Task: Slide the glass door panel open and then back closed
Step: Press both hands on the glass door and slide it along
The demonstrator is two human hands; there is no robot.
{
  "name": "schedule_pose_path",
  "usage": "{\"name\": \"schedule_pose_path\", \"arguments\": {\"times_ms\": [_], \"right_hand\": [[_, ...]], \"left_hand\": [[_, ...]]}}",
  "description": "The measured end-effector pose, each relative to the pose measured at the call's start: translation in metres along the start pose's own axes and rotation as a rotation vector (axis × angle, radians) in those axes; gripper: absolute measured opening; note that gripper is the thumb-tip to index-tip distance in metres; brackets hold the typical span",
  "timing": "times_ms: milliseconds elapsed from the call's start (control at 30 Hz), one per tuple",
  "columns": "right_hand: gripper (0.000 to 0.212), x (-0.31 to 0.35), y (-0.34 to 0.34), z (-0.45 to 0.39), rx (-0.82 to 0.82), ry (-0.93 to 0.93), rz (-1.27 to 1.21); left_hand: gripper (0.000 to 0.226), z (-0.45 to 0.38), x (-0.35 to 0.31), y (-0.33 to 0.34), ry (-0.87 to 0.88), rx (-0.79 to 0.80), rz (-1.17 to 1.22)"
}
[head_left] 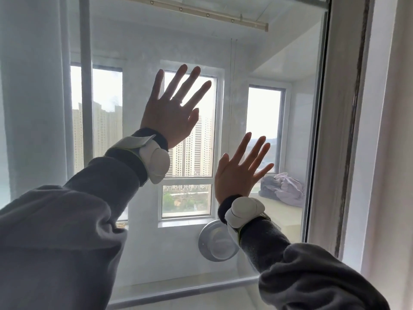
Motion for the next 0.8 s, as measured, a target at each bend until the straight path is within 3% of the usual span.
{"name": "schedule_pose_path", "arguments": {"times_ms": [800], "right_hand": [[0.062, 0.095, 0.017, 0.064, -0.058, -0.1, 0.004]], "left_hand": [[0.058, 0.049, 0.109, -0.001, 0.013, -0.006, -0.041]]}}
Point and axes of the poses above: each hand's wrist, its own z-axis away from the middle knuckle, its own y-axis out of the palm, x = y × z, the point moved 3 cm from there along -z, towards the middle knuckle, and after that the axes turned 3 degrees about -z, right-handed, at the moved point
